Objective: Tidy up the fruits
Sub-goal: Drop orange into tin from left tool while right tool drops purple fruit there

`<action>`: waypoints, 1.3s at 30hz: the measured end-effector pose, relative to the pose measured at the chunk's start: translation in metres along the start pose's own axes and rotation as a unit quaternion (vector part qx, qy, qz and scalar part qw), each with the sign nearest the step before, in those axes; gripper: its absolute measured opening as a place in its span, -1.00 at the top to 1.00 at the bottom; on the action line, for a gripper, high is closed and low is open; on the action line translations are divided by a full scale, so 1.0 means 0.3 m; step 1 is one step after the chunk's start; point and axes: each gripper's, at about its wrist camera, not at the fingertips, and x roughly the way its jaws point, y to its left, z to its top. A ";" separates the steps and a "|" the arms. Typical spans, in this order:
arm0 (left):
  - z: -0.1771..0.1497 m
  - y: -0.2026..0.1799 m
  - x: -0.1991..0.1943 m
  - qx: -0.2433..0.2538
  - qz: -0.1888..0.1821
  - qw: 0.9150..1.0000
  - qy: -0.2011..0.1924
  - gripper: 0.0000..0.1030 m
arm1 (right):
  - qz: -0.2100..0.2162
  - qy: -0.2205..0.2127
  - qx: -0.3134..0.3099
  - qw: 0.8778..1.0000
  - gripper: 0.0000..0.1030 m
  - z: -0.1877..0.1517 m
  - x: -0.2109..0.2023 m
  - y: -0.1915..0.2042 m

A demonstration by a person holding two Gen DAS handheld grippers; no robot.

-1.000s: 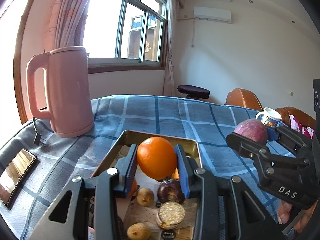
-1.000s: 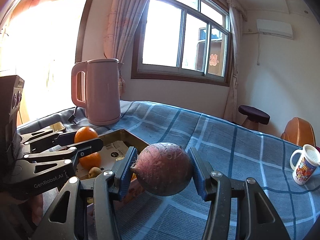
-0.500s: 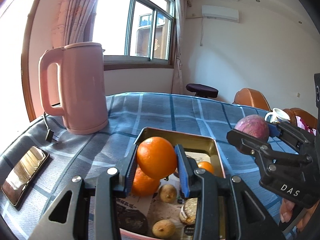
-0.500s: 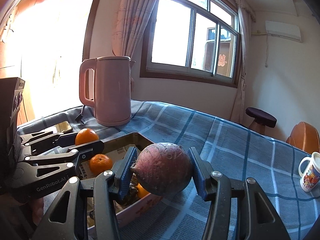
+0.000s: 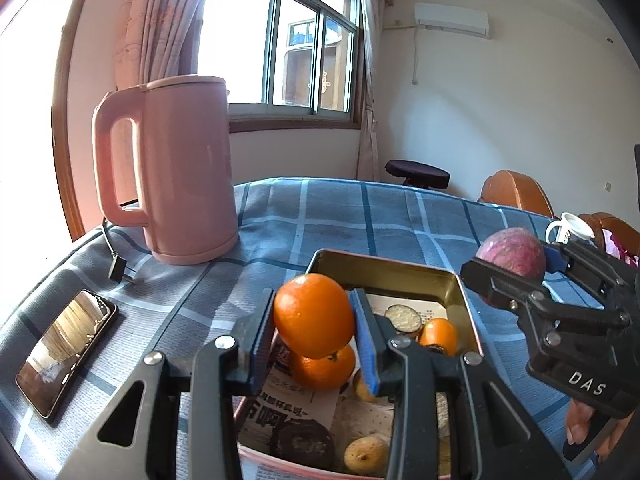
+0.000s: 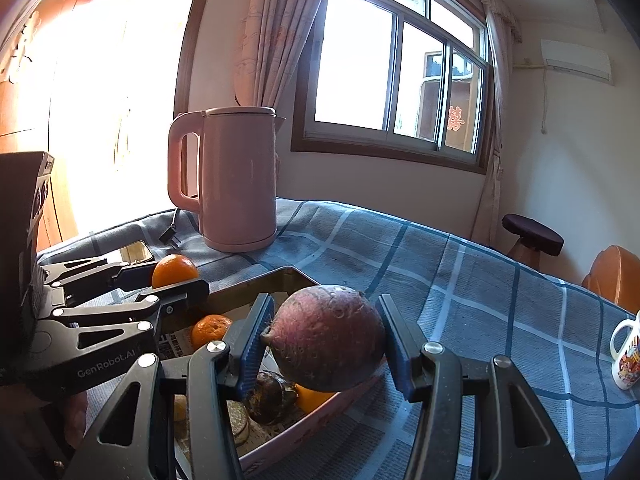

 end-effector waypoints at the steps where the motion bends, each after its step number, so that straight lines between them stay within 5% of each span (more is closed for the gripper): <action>1: 0.000 0.002 0.002 0.002 0.002 1.000 0.002 0.24 | 0.001 0.001 0.000 1.000 -0.05 0.000 0.003 0.002; 32: -0.020 0.028 0.066 0.024 0.009 0.997 0.069 0.22 | 0.042 0.087 -0.039 0.995 -0.07 -0.055 0.145 0.107; 34: -0.018 0.027 0.059 0.026 0.012 0.998 0.064 0.17 | 0.042 0.086 -0.043 0.994 -0.10 -0.057 0.143 0.109; 39: -0.015 0.042 0.023 0.015 0.017 0.999 0.039 -0.34 | 0.046 0.082 -0.048 0.994 -0.22 -0.066 0.132 0.112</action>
